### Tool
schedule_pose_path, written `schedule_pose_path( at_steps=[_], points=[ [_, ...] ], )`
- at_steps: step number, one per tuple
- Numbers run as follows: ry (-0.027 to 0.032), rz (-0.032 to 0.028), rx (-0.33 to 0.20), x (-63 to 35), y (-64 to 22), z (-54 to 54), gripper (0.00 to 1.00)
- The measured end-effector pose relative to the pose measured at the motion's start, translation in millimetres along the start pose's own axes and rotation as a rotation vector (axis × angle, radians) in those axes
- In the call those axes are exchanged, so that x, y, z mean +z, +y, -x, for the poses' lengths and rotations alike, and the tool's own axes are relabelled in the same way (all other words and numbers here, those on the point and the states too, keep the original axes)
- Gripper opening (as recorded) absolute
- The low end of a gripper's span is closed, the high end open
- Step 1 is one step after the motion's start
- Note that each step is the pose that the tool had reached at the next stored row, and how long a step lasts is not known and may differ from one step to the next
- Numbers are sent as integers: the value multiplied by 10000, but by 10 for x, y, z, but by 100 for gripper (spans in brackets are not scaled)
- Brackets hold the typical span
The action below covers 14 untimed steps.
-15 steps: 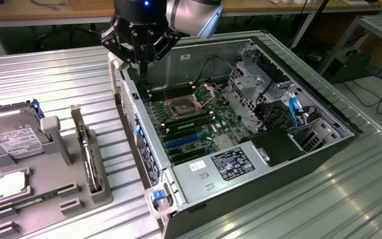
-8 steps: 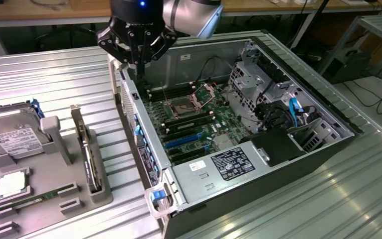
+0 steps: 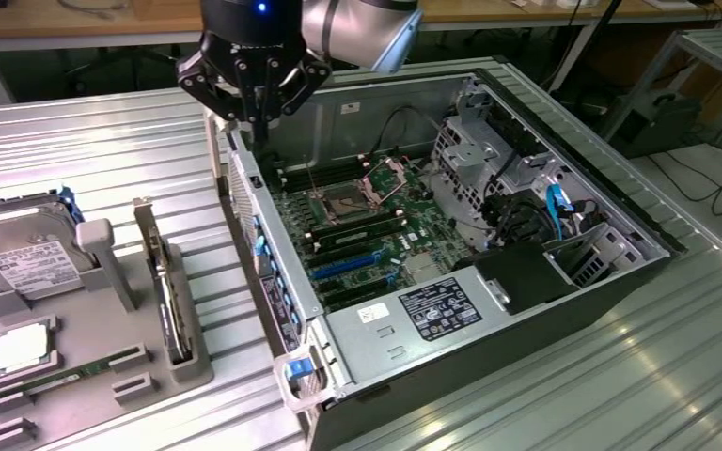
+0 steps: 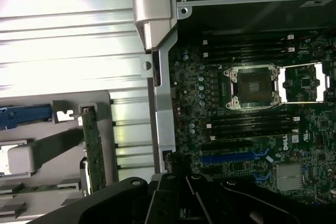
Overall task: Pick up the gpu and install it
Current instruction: 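Reach for the gpu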
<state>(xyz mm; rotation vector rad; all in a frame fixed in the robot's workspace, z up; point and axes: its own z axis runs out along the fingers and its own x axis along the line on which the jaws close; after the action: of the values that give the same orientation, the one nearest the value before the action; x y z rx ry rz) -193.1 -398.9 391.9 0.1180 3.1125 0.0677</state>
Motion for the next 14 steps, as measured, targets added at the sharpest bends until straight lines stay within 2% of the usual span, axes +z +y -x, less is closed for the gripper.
schedule_pose_path(
  at_steps=[14],
  points=[
    [0,0,0,0,-8,-105,11]
  ],
)
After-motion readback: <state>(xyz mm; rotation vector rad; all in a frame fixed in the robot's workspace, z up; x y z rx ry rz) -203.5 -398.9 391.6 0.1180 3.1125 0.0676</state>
